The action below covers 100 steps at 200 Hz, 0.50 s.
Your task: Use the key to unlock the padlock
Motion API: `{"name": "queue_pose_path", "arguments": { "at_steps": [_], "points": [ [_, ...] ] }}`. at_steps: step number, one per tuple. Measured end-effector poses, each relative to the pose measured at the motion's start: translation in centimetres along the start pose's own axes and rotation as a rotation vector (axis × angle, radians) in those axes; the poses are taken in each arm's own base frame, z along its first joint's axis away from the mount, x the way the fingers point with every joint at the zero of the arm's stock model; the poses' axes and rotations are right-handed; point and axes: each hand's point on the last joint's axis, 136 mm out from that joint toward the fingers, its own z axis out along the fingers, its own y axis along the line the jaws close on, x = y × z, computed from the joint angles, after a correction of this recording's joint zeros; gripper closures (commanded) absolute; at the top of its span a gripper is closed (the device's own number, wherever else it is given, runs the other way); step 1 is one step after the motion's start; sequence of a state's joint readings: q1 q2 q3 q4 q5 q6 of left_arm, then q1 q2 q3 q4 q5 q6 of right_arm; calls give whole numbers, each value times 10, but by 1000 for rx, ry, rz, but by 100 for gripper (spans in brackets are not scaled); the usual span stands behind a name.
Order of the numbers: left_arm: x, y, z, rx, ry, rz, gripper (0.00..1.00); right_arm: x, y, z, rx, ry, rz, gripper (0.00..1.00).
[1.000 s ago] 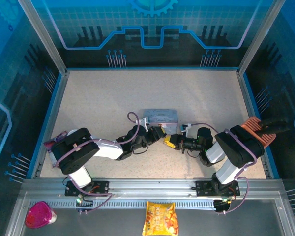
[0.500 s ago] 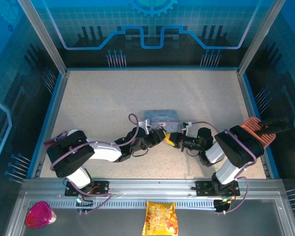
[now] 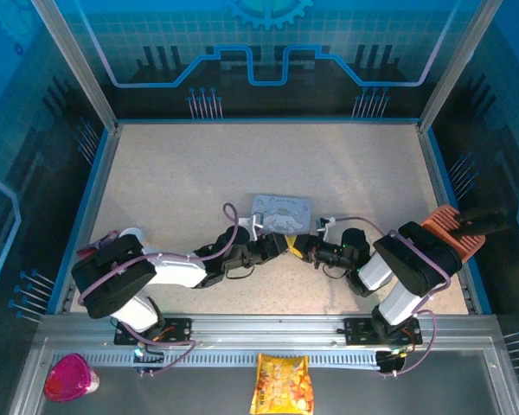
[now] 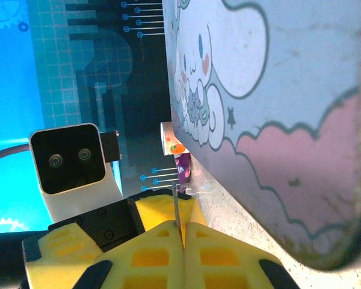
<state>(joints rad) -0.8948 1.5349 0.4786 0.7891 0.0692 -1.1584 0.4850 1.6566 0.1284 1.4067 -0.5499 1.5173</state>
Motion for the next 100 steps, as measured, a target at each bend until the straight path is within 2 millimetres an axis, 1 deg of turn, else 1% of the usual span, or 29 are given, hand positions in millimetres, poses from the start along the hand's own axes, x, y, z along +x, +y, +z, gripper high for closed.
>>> {"name": "queue_pose_path", "arguments": {
  "at_steps": [19, 45, 63, 79, 100],
  "points": [
    [3, 4, -7, -38, 13, -8, 56, 0, -7, -2, 20, -19, 4, 100],
    [6, 11, -19, -102, 26, 8, 55, 4, -28, -8, 80, -27, 18, 100],
    [7, 17, -27, -147, 28, 38, 54, 6, -39, -9, 110, -20, 7, 100],
    [7, 22, -31, -179, 32, 68, 54, 9, -45, -10, 126, -9, -13, 100],
    [10, 28, -35, -207, 48, 106, 52, 12, -46, -11, 128, 8, -48, 100]
  ]
}}
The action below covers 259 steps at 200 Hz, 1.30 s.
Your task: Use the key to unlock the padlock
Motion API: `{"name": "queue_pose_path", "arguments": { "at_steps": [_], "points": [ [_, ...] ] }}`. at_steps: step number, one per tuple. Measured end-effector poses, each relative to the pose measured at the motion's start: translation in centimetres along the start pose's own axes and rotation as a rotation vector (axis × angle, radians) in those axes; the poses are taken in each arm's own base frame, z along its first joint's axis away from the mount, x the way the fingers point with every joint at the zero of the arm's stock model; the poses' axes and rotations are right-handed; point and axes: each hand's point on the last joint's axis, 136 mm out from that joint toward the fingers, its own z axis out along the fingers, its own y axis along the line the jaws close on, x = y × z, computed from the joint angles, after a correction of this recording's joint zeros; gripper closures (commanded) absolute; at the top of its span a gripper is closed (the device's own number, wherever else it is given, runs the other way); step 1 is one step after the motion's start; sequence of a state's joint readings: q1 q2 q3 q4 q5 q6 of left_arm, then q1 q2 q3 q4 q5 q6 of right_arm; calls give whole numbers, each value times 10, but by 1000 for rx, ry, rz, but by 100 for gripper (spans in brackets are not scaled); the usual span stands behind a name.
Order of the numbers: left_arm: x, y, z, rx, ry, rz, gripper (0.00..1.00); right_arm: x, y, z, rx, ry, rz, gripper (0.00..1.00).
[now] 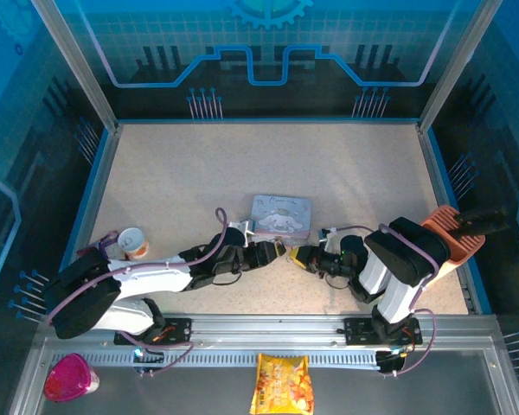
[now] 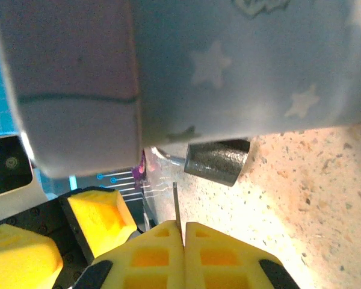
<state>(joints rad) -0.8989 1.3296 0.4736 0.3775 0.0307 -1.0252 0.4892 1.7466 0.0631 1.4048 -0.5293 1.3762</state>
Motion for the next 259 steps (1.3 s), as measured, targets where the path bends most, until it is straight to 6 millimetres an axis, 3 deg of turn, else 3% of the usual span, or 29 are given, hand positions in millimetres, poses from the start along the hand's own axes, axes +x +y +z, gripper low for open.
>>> {"name": "queue_pose_path", "arguments": {
  "at_steps": [26, 55, 68, 93, 106, 121, 147, 170, 192, 224, 259],
  "points": [
    [0, -1, -4, -4, 3, 41, 49, 3, 6, -2, -9, 14, -57, 100],
    [-1, -11, -12, 28, 1, 86, 47, 7, 30, -8, -33, 28, -184, 100],
    [-3, -19, -17, 49, -1, 101, 47, 11, 49, -8, -31, 36, -294, 100],
    [-7, -35, -26, 106, -13, 127, 46, 16, 106, -19, -67, 10, -537, 100],
    [-9, -45, -30, 138, -14, 136, 46, 14, 118, -27, -58, -9, -615, 100],
    [-12, -58, -34, 179, -17, 152, 46, 18, 115, -30, -25, 9, -662, 100],
    [-14, -77, -38, 245, -18, 169, 47, 32, 89, -29, 65, 79, -696, 100],
    [-16, -88, -41, 268, -17, 175, 48, 39, 89, -31, 74, 88, -751, 100],
    [-17, -93, -40, 256, -11, 183, 48, 43, 93, -31, 71, 79, -804, 100],
    [-12, -100, -36, 236, 10, 208, 56, 47, 87, -26, 113, 92, -853, 100],
    [-8, -91, -28, 191, 27, 209, 54, 46, 91, -23, 130, 76, -893, 100]
  ]
}}
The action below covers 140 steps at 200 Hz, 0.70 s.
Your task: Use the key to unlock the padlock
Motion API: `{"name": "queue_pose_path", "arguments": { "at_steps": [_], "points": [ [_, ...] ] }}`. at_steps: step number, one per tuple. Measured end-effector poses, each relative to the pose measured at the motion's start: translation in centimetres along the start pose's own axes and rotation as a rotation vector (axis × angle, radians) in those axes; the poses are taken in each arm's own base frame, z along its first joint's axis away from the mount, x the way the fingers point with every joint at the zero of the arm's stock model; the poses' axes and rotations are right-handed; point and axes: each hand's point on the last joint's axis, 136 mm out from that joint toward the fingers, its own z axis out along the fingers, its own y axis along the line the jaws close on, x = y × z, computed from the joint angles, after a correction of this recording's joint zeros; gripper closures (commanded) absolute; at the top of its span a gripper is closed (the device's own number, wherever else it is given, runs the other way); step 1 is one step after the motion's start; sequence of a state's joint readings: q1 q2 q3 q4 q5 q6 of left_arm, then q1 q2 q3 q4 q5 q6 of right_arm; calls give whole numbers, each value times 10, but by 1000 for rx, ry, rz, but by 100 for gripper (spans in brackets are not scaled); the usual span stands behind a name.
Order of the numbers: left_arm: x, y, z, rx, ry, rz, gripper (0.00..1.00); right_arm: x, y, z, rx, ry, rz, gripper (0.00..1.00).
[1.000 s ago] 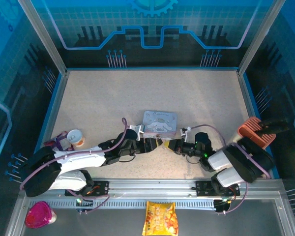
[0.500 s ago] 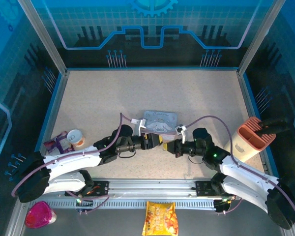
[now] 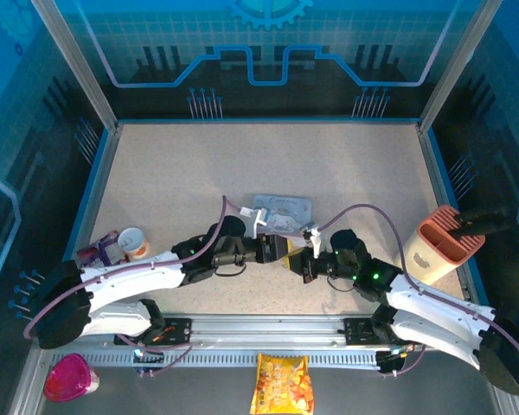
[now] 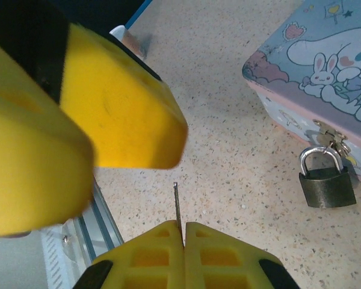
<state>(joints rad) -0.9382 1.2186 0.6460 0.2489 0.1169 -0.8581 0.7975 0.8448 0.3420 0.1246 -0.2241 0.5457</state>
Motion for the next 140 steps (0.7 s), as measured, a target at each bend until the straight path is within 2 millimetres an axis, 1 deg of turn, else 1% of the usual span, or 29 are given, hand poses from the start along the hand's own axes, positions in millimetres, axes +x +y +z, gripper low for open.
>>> {"name": "queue_pose_path", "arguments": {
  "at_steps": [27, 46, 81, 100, 140],
  "points": [
    [0, 8, 0, -39, -9, -10, 53, -4, 0, 0, 16, -22, -15, 100],
    [0, 11, 0, -50, -12, -13, 56, -6, -1, 0, 24, -34, -19, 100],
    [1, 15, 2, -64, -6, -18, 65, -11, 1, -1, 27, -59, -31, 100],
    [3, 17, 4, -70, -1, -26, 67, -14, 3, -1, 25, -72, -37, 100],
    [4, 20, 6, -77, 4, -42, 81, -16, 7, 0, 14, -84, -47, 100]
  ]
}}
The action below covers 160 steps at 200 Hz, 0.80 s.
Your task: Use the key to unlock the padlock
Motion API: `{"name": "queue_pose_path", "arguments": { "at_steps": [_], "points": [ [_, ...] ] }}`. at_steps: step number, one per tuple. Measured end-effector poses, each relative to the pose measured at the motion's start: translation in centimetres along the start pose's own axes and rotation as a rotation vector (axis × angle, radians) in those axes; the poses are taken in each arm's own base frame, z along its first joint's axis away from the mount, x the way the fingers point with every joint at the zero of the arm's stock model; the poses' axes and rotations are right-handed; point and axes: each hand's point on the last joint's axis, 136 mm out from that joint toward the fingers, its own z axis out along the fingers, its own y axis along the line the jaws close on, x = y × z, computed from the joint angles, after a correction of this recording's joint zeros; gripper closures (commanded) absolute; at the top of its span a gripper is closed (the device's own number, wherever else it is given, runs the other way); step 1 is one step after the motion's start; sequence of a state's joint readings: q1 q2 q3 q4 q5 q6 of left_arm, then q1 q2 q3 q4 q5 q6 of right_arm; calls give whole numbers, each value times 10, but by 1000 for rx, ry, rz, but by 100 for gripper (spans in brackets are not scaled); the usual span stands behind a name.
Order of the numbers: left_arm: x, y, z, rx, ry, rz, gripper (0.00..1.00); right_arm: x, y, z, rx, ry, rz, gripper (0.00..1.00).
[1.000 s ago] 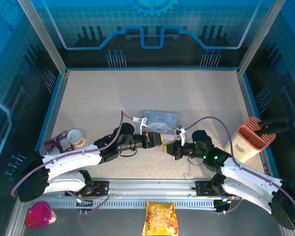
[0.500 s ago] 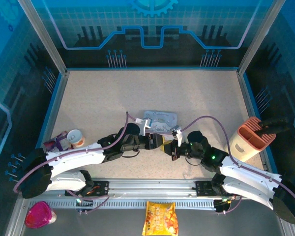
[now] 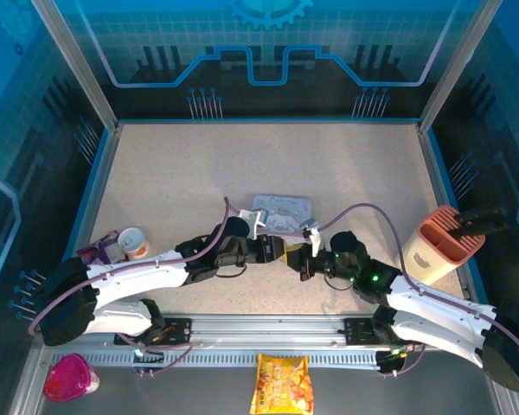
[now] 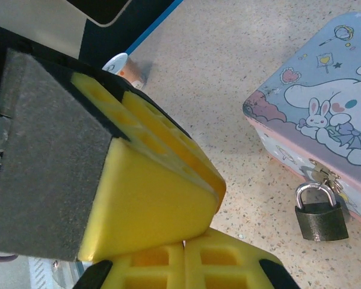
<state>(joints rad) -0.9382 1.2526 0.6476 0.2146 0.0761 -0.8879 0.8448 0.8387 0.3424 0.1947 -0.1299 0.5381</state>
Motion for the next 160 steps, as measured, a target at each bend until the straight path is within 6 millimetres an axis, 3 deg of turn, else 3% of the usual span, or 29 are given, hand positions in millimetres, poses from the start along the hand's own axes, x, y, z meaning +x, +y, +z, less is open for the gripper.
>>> {"name": "queue_pose_path", "arguments": {
  "at_steps": [50, 103, 160],
  "points": [
    [-2, -3, 0, 10, -7, -12, 99, -1, 0, 1, 8, -10, -2, 100],
    [-12, 0, -1, 0, -74, -76, 100, -13, 0, -8, -3, -106, 49, 63],
    [-25, 5, -6, -23, -151, -168, 100, -38, -2, -21, -54, -273, 148, 58]
  ]
}}
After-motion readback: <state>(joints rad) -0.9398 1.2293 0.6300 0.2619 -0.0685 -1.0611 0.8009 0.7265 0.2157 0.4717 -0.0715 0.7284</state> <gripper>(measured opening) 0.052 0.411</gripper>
